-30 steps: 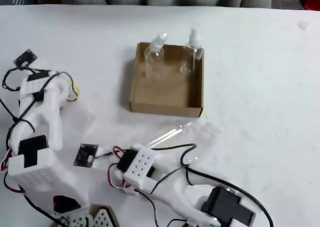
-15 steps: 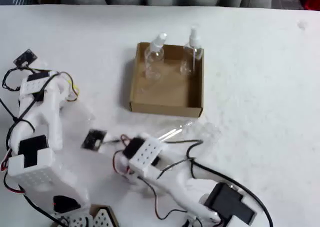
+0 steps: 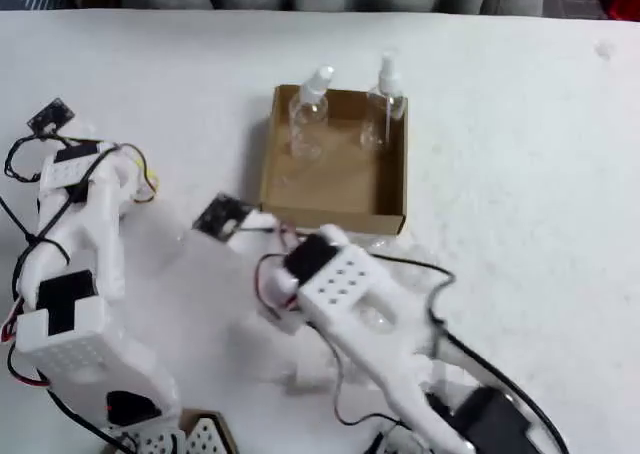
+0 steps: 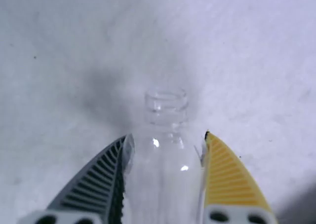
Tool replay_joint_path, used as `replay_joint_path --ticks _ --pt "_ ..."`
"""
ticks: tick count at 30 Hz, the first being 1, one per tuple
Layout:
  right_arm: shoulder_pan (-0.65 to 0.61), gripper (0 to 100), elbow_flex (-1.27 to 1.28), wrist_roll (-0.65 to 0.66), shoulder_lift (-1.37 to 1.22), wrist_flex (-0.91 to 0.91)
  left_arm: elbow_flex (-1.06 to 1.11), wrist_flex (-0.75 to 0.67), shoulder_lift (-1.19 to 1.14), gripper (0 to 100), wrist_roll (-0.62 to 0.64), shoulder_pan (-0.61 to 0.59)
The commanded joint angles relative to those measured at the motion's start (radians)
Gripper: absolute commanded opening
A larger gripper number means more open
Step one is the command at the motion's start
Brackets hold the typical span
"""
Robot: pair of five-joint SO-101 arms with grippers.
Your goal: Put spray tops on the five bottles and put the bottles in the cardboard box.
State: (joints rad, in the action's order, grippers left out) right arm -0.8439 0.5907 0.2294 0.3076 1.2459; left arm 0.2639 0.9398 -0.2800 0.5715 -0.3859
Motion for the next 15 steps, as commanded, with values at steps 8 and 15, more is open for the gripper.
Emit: replay_joint_path --ticks 8,15 --pt "0.489 1.5 -0.044 0.147 0.46 0.243 -0.037 -0.025 0.012 2 0.011 0.015" --pt "1.055 1.5 -0.043 0.393 0.452 0.236 -0.035 -0.026 0.012 2 0.011 0.024"
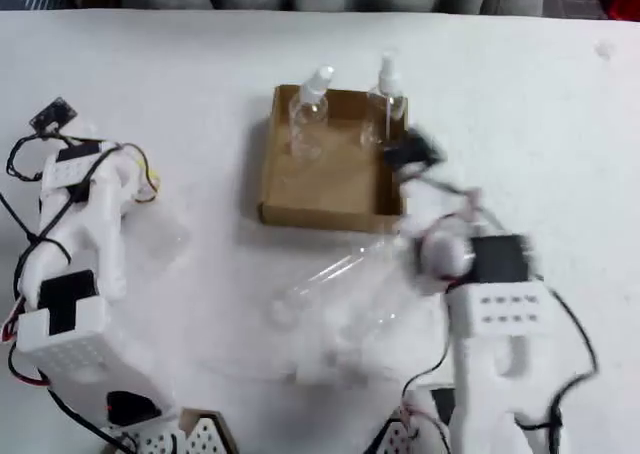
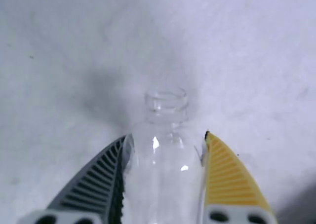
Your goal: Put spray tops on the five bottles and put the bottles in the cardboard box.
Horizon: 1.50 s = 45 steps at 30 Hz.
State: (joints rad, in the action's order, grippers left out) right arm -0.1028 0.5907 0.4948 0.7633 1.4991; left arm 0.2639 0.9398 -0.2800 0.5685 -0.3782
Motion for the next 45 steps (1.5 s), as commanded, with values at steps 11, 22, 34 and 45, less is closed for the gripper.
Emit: replay_joint_path --ticks 11,22,34,45 --pt "0.734 1.8 0.054 0.307 -0.352 -0.354 -0.035 -0.021 0.012 2 0.014 0.018" --pt "0.736 22.6 0.043 0.307 -0.541 -0.469 -0.023 -0.026 0.012 2 0.014 0.019" --pt "0.727 13.2 -0.077 0.439 -0.553 -0.311 -0.023 -0.026 0.012 2 0.014 0.019" --pt "0.73 17.2 -0.091 0.577 -0.722 -0.344 -0.02 -0.026 0.012 2 0.014 0.019"
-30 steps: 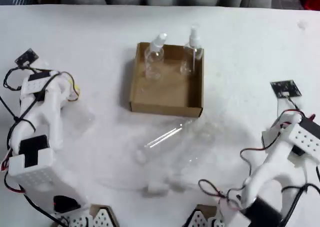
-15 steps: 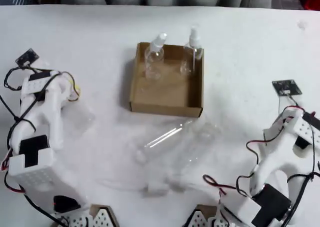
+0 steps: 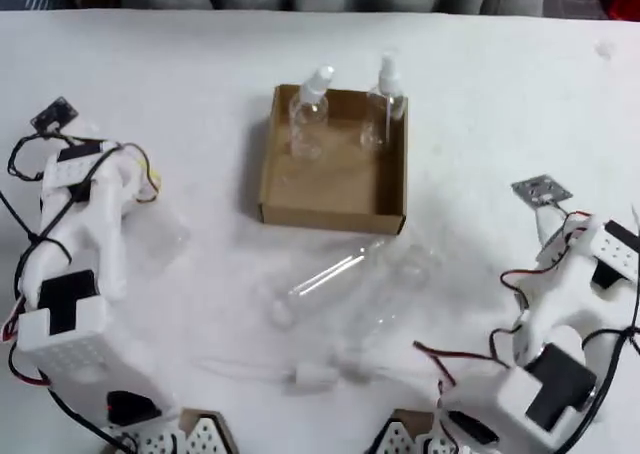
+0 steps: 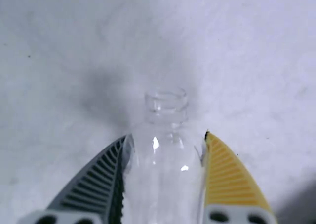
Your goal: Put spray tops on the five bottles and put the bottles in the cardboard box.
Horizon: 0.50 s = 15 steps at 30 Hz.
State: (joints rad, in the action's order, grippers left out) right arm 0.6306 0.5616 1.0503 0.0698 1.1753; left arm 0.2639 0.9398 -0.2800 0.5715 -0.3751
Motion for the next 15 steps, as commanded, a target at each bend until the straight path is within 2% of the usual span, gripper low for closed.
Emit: replay_joint_path --ticks 1,15 --pt "-0.004 17.2 -0.064 0.023 -0.039 -0.024 -0.02 -0.026 0.012 2 0.011 0.016" --pt "-0.013 1.7 -0.066 0.026 -0.062 -0.07 -0.02 -0.025 0.012 2 0.011 0.016"
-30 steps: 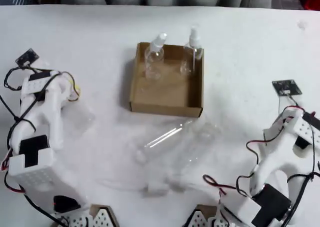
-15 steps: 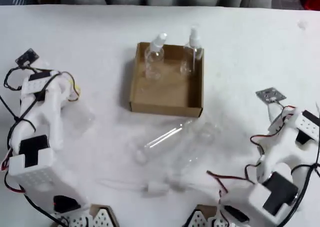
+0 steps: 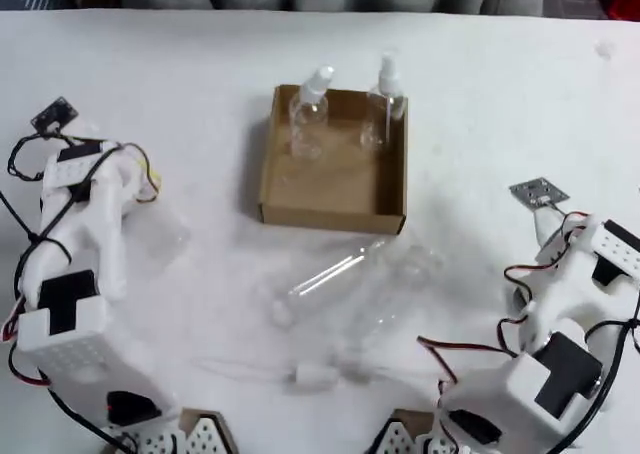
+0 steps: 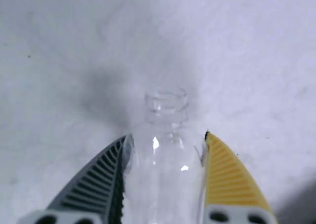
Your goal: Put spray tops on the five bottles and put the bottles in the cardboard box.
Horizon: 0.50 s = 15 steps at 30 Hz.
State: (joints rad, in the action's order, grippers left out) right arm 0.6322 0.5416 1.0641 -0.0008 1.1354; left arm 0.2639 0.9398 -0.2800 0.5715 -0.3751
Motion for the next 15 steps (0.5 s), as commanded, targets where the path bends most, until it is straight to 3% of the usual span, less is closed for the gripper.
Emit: replay_joint_path --ticks 1,7,15 --pt "-0.015 1.9 -0.046 0.012 0.008 -0.031 -0.02 -0.023 0.012 2 0.011 0.016" --pt "-0.03 17.3 -0.041 0.011 0.007 -0.024 -0.02 -0.02 0.012 2 0.011 0.016" --pt "-0.054 12.9 -0.034 0.011 -0.013 -0.024 -0.018 -0.02 0.012 2 0.011 0.016"
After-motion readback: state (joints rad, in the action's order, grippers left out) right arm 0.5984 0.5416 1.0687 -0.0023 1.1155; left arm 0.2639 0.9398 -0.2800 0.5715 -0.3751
